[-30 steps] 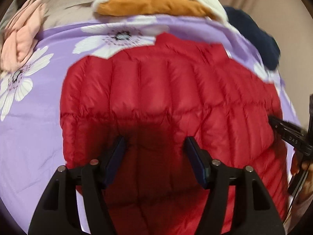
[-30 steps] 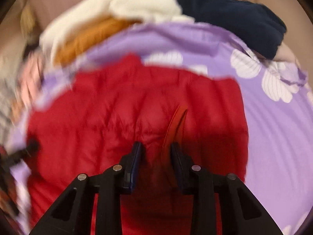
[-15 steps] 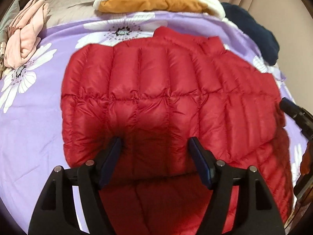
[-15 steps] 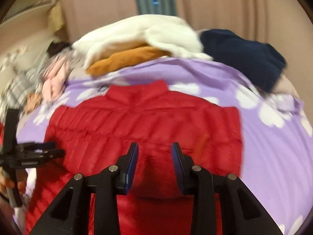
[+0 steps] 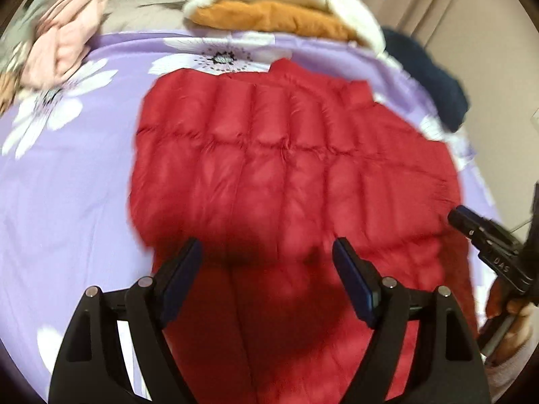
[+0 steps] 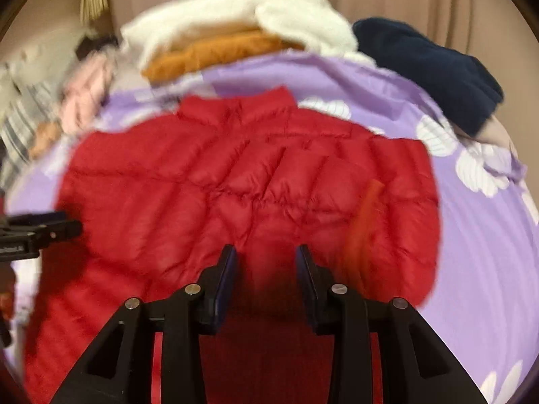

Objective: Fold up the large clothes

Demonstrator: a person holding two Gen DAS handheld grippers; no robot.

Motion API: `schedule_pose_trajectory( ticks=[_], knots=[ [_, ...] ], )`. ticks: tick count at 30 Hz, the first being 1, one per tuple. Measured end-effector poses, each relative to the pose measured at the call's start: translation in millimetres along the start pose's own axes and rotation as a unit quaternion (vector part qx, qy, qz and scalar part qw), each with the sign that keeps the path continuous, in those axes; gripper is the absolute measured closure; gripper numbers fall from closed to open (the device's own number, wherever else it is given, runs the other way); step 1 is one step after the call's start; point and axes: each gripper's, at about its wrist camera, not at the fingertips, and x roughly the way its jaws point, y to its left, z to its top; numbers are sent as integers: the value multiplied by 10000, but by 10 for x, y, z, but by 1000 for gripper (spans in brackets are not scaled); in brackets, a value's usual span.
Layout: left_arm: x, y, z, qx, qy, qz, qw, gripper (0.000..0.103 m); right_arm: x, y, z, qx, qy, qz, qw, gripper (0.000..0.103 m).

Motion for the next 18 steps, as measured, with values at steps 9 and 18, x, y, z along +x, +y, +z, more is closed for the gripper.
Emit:
schedule_pose_trajectory(
  ticks=[9, 18],
  knots=[
    [-674, 165, -698, -445, -371, 441, 9973, 18, -752, -476, -643, 650, -167, -36, 9977, 52],
    [-808, 177, -1172, -556, -259, 587, 9964, 18, -932, -621, -983, 1032, -1, -183, 9945, 51]
  ],
)
